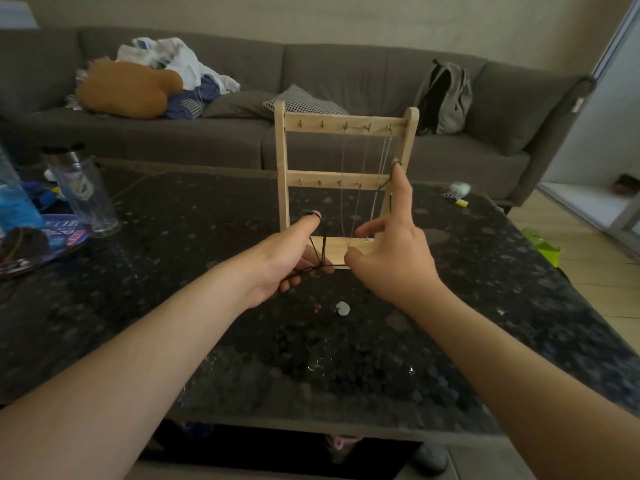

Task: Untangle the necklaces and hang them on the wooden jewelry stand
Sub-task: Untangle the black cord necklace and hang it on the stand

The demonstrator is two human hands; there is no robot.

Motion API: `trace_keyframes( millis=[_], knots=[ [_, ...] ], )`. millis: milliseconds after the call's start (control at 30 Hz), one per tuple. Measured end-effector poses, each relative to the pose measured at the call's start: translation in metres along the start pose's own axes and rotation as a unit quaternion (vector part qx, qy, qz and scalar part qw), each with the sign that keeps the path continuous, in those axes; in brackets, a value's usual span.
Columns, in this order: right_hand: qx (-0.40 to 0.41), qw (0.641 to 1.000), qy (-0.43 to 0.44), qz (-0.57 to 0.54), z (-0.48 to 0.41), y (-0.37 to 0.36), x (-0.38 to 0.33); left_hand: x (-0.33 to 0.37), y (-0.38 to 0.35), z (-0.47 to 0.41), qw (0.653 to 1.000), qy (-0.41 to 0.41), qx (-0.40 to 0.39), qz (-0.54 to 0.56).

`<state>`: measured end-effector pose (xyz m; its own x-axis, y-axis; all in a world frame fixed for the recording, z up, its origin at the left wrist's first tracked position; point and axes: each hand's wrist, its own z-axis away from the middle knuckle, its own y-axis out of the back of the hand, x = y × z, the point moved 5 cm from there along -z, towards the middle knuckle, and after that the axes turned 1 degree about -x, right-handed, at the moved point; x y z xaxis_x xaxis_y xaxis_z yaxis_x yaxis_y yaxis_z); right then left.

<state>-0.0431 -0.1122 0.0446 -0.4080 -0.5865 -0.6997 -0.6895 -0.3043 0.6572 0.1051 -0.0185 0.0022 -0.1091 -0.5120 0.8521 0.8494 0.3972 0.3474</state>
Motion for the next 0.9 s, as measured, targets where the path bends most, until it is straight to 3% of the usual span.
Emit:
trace_keyframes(
  millis=[67,200,400,567,667,733,833,900],
  knots=[
    [-0.013,0.999,-0.005,0.032,0.000,-0.004,0.002,0.000,0.000,0.000,1.000,0.002,-0.018,-0.002],
    [-0.048,0.996,-0.043,-0.054,-0.002,-0.008,0.009,0.002,0.001,0.004,0.997,-0.004,-0.075,0.035],
    [0.016,0.976,-0.175,-0.131,-0.008,-0.006,0.031,0.005,0.002,0.007,0.980,-0.029,-0.135,0.142],
    [-0.040,0.971,-0.230,-0.045,-0.009,-0.009,0.043,0.011,-0.001,0.008,0.981,-0.098,-0.127,0.107],
    [-0.109,0.958,-0.230,0.129,-0.005,-0.017,0.044,0.012,-0.001,0.009,0.982,-0.118,-0.129,0.075],
    [-0.085,0.960,-0.187,0.190,-0.004,-0.017,0.035,0.012,-0.001,0.010,0.983,-0.117,-0.128,0.061],
    [-0.004,0.998,-0.007,0.055,-0.005,-0.006,0.013,0.013,0.000,0.012,0.984,-0.116,-0.126,0.043],
    [-0.031,0.996,0.068,-0.043,-0.003,-0.004,0.001,0.014,0.000,0.015,0.984,-0.120,-0.131,0.026]
  ],
)
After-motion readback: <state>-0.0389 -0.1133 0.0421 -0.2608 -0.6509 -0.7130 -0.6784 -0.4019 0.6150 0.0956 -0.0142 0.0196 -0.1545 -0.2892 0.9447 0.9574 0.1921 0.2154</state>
